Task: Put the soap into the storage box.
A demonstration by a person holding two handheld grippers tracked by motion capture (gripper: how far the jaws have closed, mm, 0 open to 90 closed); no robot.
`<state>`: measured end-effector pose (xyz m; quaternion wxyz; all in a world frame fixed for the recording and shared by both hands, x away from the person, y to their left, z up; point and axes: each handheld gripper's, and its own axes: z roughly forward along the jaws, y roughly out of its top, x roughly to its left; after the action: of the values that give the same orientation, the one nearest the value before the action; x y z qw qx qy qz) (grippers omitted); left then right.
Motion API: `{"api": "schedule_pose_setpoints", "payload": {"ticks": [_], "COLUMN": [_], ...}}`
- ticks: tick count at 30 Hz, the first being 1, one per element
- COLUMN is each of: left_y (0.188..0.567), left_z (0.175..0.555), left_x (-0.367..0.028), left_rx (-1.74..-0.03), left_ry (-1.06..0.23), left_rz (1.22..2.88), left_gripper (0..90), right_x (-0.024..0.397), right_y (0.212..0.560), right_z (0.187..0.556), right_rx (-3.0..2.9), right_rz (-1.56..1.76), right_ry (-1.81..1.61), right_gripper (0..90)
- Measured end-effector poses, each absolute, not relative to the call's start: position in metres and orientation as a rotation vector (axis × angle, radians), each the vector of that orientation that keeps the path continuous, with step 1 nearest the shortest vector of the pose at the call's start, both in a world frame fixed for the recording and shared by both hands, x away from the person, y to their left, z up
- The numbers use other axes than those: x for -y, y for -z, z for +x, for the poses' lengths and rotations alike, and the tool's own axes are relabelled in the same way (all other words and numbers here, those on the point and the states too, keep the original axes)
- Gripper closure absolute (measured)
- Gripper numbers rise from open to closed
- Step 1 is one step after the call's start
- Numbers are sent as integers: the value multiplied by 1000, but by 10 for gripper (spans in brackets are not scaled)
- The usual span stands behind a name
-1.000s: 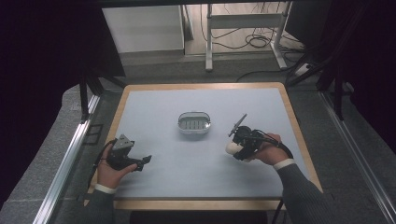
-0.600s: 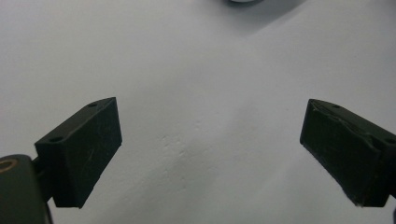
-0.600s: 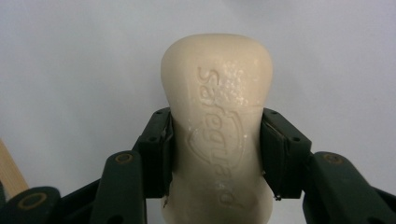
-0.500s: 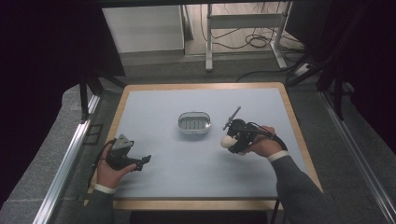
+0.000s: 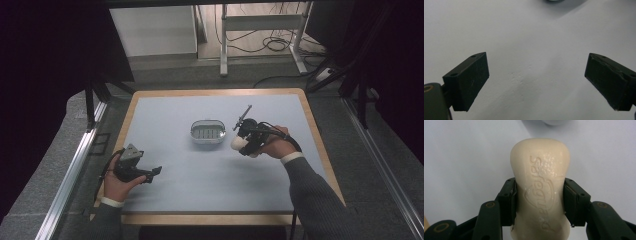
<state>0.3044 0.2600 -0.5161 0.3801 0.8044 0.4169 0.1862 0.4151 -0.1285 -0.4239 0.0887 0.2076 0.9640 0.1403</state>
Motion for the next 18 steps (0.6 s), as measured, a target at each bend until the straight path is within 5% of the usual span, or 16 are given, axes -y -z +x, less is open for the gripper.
{"api": "schedule_pose_setpoints", "payload": {"ticks": [18], "left_y": [517], "left_z": [305], "left_x": [-259], "left_rx": [-1065], "left_ry": [-477], "left_rz": [2059], "left_gripper": [60], "right_x": [113], "right_y": [406], "right_z": [433], "right_rx": [-2842], "right_rz": [578], "right_ry": [-472], "right_gripper": [494]}}
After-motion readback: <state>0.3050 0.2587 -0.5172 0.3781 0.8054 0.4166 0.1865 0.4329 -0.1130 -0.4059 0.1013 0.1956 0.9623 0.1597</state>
